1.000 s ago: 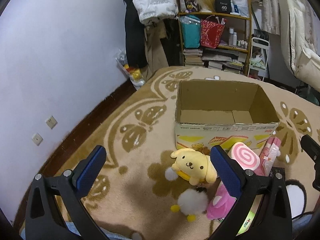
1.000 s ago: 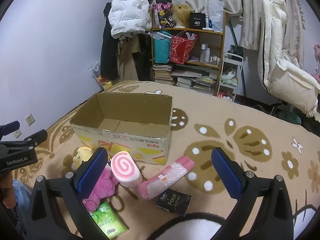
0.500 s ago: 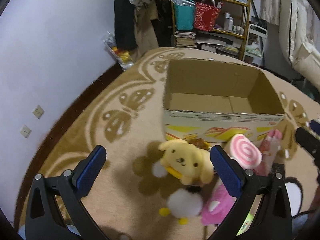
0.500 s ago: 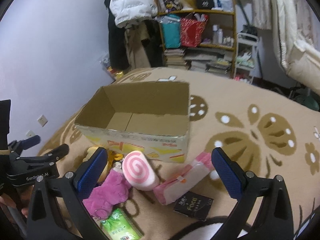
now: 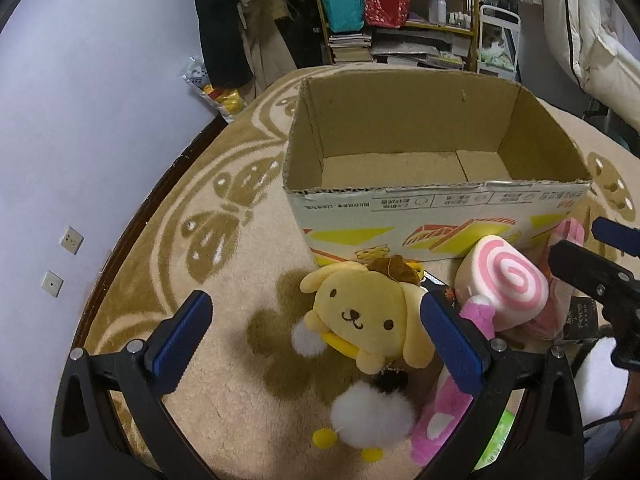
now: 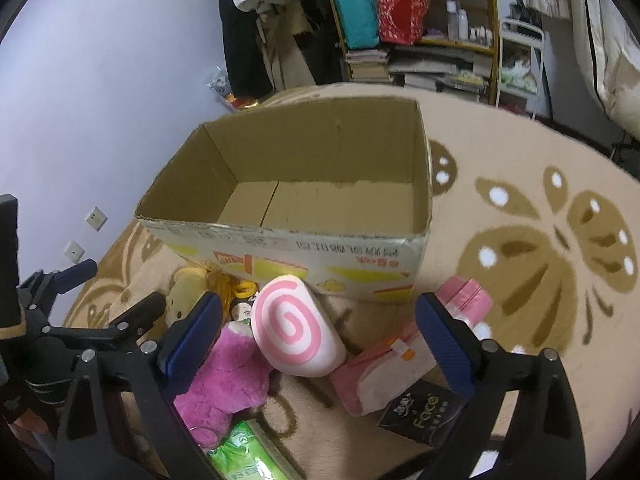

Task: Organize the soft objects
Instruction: 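Lower the left tool onto the yellow plush dog while the right tool approaches the swirl cushion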

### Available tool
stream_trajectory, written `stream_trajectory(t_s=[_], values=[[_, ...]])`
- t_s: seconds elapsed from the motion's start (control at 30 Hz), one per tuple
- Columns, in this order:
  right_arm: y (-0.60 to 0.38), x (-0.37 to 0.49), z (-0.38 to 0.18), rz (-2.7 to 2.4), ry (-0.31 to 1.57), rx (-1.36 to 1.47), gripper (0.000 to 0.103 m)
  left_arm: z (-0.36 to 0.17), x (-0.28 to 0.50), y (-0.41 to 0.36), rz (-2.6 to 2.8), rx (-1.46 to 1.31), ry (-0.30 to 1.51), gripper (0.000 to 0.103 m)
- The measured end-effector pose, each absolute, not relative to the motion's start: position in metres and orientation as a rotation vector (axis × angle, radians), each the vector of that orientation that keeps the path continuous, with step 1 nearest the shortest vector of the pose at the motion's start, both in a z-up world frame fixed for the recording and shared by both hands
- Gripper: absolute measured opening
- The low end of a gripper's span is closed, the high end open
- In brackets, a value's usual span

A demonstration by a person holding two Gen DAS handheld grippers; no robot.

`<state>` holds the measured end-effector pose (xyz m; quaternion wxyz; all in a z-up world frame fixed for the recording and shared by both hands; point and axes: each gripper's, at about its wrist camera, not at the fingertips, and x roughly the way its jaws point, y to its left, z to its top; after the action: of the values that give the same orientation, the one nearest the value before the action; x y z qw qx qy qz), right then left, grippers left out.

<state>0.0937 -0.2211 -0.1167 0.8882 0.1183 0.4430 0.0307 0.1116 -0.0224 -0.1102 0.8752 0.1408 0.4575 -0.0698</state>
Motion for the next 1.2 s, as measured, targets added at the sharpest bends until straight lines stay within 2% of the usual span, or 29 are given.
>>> stream_trajectory(t_s=[0.37,0.47,0.8,0.93,1.2], values=[[-0.228,0.099,-0.131,0.097,0.950,0.333,0.100,-0.131,0.115,-0.031,-0.158,0.327,0.980,0.103],[-0.227,0.102,-0.135,0.121,0.969,0.350,0.091,-0.135,0.113,-0.032,-0.162,0.317,0.989,0.103],[-0.214,0.113,-0.151,0.178,1.017,0.361,0.086,-0.146,0.115,-0.040,-0.187,0.339,0.997,0.103],[-0.214,0.113,-0.152,0.177,1.026,0.349,0.078,-0.145,0.115,-0.048,-0.192,0.383,0.968,0.103],[-0.219,0.114,-0.155,0.186,1.023,0.365,0.077,-0.150,0.124,-0.051,-0.196,0.364,0.989,0.103]])
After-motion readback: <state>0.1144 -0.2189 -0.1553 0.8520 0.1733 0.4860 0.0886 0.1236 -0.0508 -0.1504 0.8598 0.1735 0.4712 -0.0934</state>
